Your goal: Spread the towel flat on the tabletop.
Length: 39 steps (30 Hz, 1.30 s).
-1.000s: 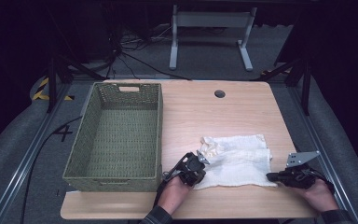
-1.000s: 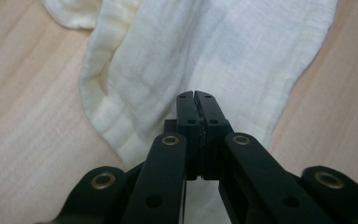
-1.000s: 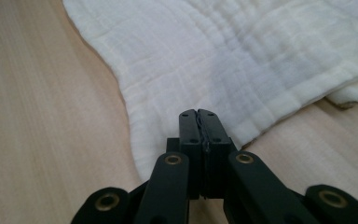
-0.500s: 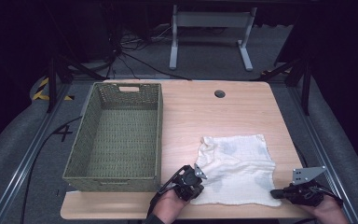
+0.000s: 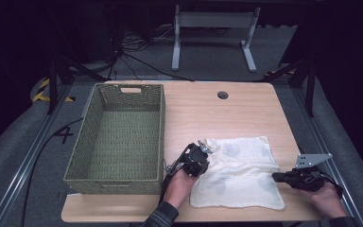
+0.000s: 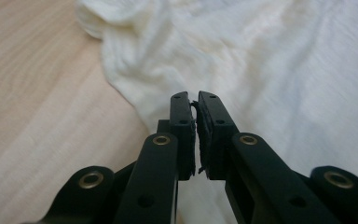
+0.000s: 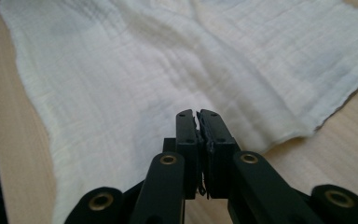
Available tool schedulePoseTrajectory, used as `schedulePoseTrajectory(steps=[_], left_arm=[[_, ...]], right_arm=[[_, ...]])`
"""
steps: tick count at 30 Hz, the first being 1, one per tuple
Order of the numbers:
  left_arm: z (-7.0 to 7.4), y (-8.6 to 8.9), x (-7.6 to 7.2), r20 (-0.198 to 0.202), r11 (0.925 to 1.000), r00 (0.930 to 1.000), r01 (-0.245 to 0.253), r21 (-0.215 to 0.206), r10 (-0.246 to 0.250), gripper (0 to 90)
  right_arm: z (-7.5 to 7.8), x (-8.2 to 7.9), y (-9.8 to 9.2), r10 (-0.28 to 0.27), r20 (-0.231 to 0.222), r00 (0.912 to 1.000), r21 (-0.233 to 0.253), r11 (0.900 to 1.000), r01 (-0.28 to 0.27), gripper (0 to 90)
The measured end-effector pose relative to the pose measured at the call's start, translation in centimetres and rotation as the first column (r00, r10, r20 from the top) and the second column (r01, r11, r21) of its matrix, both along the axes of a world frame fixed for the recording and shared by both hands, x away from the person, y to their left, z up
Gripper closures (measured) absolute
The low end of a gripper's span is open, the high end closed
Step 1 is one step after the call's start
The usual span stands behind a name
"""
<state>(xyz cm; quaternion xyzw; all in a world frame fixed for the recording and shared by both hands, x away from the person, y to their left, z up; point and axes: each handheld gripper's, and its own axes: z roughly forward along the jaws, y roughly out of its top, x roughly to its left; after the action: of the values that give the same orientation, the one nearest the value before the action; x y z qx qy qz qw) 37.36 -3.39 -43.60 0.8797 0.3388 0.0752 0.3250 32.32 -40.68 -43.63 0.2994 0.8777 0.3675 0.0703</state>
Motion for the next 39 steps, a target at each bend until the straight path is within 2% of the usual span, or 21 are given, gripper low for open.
schedulePoseTrajectory(steps=[5, 6, 10, 11, 13, 16, 18, 21, 24, 30, 32, 36, 38, 39], left_arm=[[-0.3, -0.4, 2.2, 0.006, 0.9991, 0.9992, -0.040, 0.010, 0.040, 84.5], [-0.4, -0.5, 2.5, -0.004, 0.9990, 0.9991, -0.042, 0.010, 0.043, 84.5], [-0.6, -0.7, 3.5, 0.006, 0.9983, 0.9985, -0.055, 0.018, 0.054, 83.4], [-0.7, -0.7, 3.8, 0.008, 0.9982, 0.9982, -0.060, 0.007, 0.060, 82.9], [-0.7, -0.8, 4.4, -0.001, 0.9976, 0.9980, -0.064, 0.025, 0.064, 81.1], [-0.7, -0.9, 5.3, 0.002, 0.9968, 0.9972, -0.075, 0.030, 0.075, 77.8], [-0.7, -0.8, 6.2, 0.006, 0.9951, 0.9955, -0.095, 0.027, 0.095, 76.3], [-0.6, -0.6, 7.1, 0.011, 0.9940, 0.9940, -0.109, 0.010, 0.109, 73.9], [-0.8, -0.6, 8.0, 0.001, 0.9935, 0.9936, -0.113, 0.015, 0.113, 70.2], [-1.4, -1.1, 8.9, -0.013, 0.9962, 0.9963, -0.085, -0.017, 0.085, 65.7], [-1.6, -1.4, 9.1, -0.022, 0.9970, 0.9975, -0.068, -0.035, 0.068, 65.6], [-1.7, -2.1, 9.5, -0.019, 0.9989, 0.9995, -0.025, -0.040, 0.024, 65.8], [-1.8, -2.6, 9.7, -0.013, 0.9991, 0.9999, 0.003, -0.043, -0.003, 69.8], [-1.8, -2.8, 9.7, -0.010, 0.9990, 0.9998, 0.016, -0.042, -0.017, 76.8]], right_arm=[[0.2, 1.7, 0.2, -0.020, 0.019, 0.9996, 0.003, 1.000, 0.020, 87.3], [0.3, 2.2, 0.3, -0.026, 0.023, 0.9994, 0.001, 1.000, 0.026, 87.7], [0.2, 3.8, 0.9, -0.050, 0.037, 0.9981, -0.014, 0.999, 0.050, 88.9], [0.1, 4.3, 1.1, -0.054, 0.035, 0.9979, -0.017, 0.998, 0.055, 89.0], [-0.1, 5.5, 1.6, -0.063, 0.035, 0.9974, -0.030, 0.998, 0.064, 89.1], [-0.7, 6.8, 2.3, -0.067, 0.022, 0.9975, -0.052, 0.996, 0.068, 89.1], [-1.0, 7.2, 2.4, -0.070, 0.022, 0.9973, -0.072, 0.995, 0.071, 89.1], [-1.2, 7.2, 2.3, -0.073, 0.014, 0.9972, -0.072, 0.995, 0.074, 89.1], [-1.3, 7.2, 2.0, -0.080, 0.009, 0.9968, -0.068, 0.994, 0.080, 89.1], [-1.3, 7.2, 2.0, -0.080, 0.012, 0.9967, -0.070, 0.994, 0.080, 89.1], [-1.3, 7.2, 2.0, -0.081, 0.012, 0.9967, -0.071, 0.994, 0.081, 89.0], [-1.3, 7.2, 2.0, -0.082, 0.011, 0.9966, -0.069, 0.994, 0.082, 89.2], [-1.3, 7.2, 2.0, -0.082, 0.013, 0.9966, -0.070, 0.994, 0.082, 89.2], [-1.4, 7.2, 2.0, -0.081, 0.014, 0.9966, -0.070, 0.994, 0.082, 89.1]])
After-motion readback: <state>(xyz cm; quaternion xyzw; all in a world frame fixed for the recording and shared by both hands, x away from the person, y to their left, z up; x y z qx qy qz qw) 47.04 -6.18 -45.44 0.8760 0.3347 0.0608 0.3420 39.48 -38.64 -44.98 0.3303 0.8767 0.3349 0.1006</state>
